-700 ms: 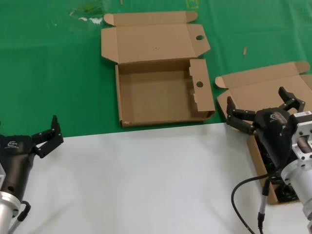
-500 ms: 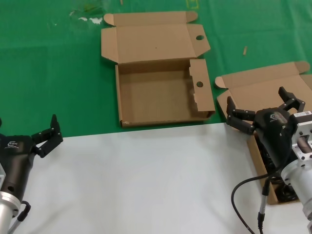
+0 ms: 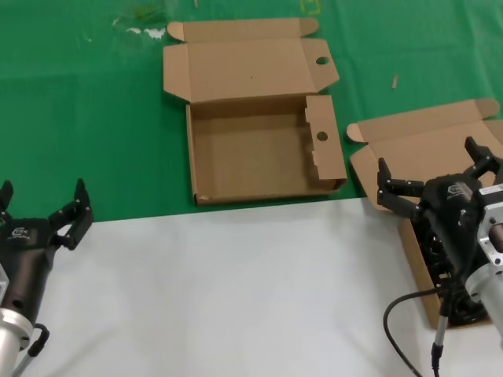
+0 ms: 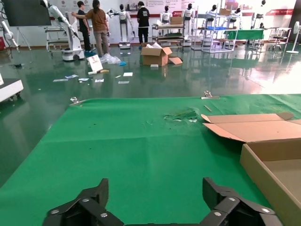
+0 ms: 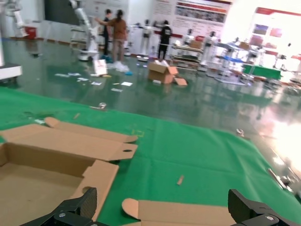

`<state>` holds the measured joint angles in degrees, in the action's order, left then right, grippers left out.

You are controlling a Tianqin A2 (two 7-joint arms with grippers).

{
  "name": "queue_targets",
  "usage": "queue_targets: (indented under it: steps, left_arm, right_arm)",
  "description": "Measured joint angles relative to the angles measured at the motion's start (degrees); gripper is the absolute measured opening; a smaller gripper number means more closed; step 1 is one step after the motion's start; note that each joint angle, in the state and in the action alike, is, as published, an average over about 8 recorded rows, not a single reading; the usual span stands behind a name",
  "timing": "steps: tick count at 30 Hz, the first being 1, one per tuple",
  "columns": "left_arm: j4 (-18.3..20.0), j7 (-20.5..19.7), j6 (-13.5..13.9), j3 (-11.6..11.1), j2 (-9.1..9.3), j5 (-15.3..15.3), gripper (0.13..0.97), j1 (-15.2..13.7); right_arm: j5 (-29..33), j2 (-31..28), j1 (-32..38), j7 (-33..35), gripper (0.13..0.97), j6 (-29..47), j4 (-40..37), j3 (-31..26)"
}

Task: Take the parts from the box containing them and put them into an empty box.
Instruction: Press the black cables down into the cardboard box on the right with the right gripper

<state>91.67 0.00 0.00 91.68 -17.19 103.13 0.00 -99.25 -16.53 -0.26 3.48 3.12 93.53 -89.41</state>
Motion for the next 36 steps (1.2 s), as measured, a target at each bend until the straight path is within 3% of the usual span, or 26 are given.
queue_targets:
  steps: [5,7,9,14,24,30,36]
  left_arm:
    - [0.0,0.0,0.0,0.0,0.0,0.0,0.63,0.0]
    - [0.0,0.0,0.0,0.0,0.0,0.0,0.63,0.0]
    - [0.0,0.0,0.0,0.0,0.0,0.0,0.63,0.0]
    - [0.0,0.0,0.0,0.0,0.0,0.0,0.495,0.0]
    - [0.0,0.0,0.0,0.0,0.0,0.0,0.295,0.0]
    - [0.0,0.0,0.0,0.0,0.0,0.0,0.222,0.0]
    - [0.0,0.0,0.0,0.0,0.0,0.0,0.165,0.0]
  right_arm:
    - [2.2,-6.4,-0.8,-3.0,0.966,2.1,2.4,-2.3]
    - [3.9,-10.5,-1.0,-5.4,0.966,4.1,3.6,-3.3]
    - [5.8,-15.0,-1.2,-7.9,0.966,7.0,5.0,-3.8]
    - [8.9,-27.1,-1.4,-11.6,0.966,17.0,7.6,-3.2]
    - [5.1,-47.9,1.1,-5.3,0.966,39.9,6.0,-2.6]
    - [5.3,-52.8,10.1,1.0,0.966,53.4,1.3,-7.4]
    - [9.7,-52.1,21.2,6.9,0.95,63.9,-4.2,-13.6]
